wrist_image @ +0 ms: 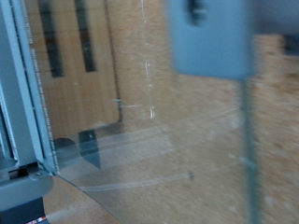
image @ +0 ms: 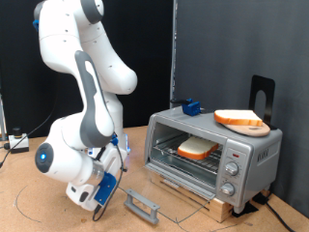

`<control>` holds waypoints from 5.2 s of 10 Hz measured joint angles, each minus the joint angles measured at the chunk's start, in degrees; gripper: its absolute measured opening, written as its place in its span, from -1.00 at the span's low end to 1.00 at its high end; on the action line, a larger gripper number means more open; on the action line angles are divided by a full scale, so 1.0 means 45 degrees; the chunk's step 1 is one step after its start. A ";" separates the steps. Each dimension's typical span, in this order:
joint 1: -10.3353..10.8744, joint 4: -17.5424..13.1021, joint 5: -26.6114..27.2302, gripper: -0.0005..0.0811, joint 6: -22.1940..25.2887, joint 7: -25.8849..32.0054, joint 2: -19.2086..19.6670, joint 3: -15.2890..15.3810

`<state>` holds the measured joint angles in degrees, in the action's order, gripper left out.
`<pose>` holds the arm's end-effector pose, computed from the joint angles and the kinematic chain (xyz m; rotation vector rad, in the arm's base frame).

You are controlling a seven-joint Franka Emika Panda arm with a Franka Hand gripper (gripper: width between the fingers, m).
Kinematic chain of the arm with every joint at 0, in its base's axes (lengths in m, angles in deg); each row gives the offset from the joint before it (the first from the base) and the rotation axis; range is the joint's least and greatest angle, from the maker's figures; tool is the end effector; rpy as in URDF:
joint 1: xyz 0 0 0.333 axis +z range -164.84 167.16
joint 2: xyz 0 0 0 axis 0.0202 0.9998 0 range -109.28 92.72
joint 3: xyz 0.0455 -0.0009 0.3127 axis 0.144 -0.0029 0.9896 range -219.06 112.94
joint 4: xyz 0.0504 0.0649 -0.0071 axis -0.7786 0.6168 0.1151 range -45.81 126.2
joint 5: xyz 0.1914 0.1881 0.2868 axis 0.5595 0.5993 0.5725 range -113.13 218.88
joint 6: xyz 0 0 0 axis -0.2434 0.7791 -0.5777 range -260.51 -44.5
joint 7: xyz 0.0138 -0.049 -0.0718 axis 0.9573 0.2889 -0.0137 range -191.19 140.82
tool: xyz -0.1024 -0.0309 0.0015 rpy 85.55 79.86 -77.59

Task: Make a piece of toast with the oven

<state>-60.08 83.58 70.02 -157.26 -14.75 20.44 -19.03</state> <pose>0.3943 -0.1465 0.1387 -2.2360 0.5332 0.7557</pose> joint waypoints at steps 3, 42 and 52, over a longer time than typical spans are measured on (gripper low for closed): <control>-0.0098 0.0218 0.0586 0.99 0.0559 0.0297 -0.0185 0.0530; -0.2319 0.0547 0.5594 0.99 0.6435 0.1883 -0.7113 0.1831; -0.1451 -0.1614 0.6023 0.99 0.4867 -0.0149 -0.3581 0.2387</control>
<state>-66.61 76.32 97.13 -135.36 -15.42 4.33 -8.29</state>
